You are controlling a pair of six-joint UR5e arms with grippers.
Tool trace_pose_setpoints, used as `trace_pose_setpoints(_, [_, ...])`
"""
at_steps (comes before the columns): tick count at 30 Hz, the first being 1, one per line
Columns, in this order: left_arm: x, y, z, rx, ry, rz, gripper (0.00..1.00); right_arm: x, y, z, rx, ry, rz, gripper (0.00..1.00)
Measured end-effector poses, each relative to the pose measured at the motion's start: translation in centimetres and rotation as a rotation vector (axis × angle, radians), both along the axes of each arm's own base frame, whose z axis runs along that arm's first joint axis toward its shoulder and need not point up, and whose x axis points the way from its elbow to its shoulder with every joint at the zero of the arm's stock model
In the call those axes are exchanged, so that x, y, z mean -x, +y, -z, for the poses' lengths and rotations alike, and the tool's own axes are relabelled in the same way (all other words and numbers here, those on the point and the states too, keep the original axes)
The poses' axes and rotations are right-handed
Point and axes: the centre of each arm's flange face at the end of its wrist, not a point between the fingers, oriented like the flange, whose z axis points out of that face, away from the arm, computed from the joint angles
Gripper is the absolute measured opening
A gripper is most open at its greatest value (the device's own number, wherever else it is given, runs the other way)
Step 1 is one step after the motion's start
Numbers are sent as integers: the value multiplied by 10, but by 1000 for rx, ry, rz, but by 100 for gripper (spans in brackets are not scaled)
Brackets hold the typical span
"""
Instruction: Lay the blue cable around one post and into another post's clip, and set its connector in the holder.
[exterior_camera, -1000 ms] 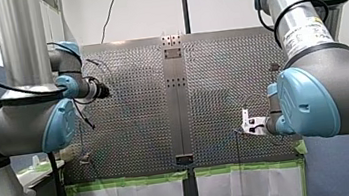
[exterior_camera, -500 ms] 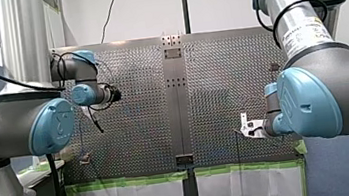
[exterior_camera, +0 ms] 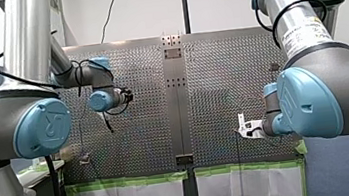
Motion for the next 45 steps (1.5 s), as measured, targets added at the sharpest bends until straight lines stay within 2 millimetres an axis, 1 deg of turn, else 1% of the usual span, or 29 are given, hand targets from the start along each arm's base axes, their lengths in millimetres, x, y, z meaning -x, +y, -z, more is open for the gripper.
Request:
trace_pose_setpoints(9, [6,-29,29,16,6,1,100,-2,0,-2,9,-1,-37,0])
trace_pose_setpoints(12, [12,-40,42,18,30,1,100,-2,0,-2,12,-4,-47,0])
trace_pose_setpoints(20, [34,-68,85,-8,117,0,100,-3,0,-4,15,-12,-68,0])
trace_pose_setpoints(22, [37,-75,92,-14,126,0,100,-3,0,-4,16,-14,-71,0])
trace_pose_setpoints(29, [36,-105,106,-13,125,0,100,-4,0,-5,15,-20,-73,0])
trace_pose_setpoints(33, [39,-121,117,-24,146,5,100,-4,0,-5,12,-24,-73,0])
trace_pose_setpoints(39, [59,-143,144,-54,193,58,100,-5,0,-5,11,-28,-72,0])
trace_pose_setpoints(43, [78,-156,164,-80,230,99,100,-5,0,-5,11,-29,-72,0])
trace_pose_setpoints(45, [85,-161,169,-86,238,116,100,-4,0,-5,11,-29,-72,0])
